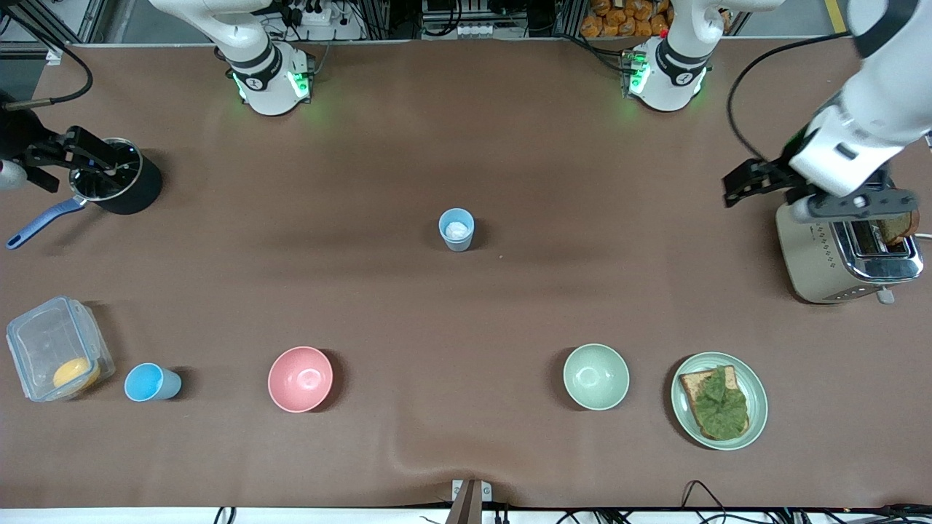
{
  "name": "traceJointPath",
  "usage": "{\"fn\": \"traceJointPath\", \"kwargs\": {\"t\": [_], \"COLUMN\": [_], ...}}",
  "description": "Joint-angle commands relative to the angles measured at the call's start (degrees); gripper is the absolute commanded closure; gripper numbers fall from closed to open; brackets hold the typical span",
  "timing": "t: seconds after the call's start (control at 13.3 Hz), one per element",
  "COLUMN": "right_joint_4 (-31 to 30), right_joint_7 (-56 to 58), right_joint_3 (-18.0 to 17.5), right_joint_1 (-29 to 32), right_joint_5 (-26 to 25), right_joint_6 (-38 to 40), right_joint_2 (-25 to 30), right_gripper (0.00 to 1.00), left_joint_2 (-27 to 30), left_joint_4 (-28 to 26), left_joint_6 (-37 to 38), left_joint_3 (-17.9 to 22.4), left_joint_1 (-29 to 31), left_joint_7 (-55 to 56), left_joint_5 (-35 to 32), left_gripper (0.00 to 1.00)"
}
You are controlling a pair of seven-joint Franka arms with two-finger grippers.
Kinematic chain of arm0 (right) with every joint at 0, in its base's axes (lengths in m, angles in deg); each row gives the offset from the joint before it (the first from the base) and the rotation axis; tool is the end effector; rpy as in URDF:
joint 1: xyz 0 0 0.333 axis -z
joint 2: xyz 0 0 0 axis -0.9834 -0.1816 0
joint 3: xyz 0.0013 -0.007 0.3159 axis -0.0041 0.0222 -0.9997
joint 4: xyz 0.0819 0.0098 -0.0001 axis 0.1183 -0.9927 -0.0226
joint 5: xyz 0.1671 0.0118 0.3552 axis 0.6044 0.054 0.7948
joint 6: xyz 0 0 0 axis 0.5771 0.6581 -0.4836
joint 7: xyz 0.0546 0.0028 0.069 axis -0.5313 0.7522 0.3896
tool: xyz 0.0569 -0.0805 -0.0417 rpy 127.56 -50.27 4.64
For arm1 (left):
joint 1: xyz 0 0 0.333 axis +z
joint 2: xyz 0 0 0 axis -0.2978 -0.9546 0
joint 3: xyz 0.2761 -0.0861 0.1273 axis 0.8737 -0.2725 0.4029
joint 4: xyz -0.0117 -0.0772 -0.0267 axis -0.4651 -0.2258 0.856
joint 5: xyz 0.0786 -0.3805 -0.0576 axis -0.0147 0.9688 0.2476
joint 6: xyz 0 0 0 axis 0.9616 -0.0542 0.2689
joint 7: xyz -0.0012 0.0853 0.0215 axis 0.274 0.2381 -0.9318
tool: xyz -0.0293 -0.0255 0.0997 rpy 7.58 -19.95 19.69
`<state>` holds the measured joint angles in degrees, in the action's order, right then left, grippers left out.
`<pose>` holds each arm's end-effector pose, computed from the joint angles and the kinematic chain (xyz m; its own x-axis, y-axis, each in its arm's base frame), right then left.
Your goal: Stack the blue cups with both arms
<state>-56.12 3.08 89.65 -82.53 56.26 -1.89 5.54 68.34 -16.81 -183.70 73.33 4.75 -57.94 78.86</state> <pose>0.5316 -0.0018 0.6371 0.9967 0.0779 0.0211 0.0784 -0.9966 -0.0254 0.5410 -0.0815 0.5959 0.9996 0.0237 -0.0125 0.0239 -0.9996 0.0125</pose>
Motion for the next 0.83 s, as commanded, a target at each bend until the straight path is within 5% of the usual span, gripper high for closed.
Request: {"fn": "traceJointPath", "kwargs": {"t": [0.0, 0.75], "right_joint_4": [0.48, 1.36], "right_joint_7": [-0.3, -0.04], "right_joint_3": [-0.24, 0.2], "right_joint_1": [-0.61, -0.88], "right_joint_5": [0.72, 0.63], "right_joint_6": [1.18, 1.8], "right_joint_2": [0.5, -1.25], "right_gripper": [0.0, 0.0], "left_joint_2": [2.64, 1.94], "left_joint_4": [-1.56, -0.07], "left_joint_6": [1.03, 4.63], "left_joint_3": [-0.82, -0.99], "left_joint_1": [1.93, 2.64], "left_joint_7": [-2.62, -1.83], "left_joint_5": [-1.65, -1.74], "left_gripper": [0.0, 0.0]}}
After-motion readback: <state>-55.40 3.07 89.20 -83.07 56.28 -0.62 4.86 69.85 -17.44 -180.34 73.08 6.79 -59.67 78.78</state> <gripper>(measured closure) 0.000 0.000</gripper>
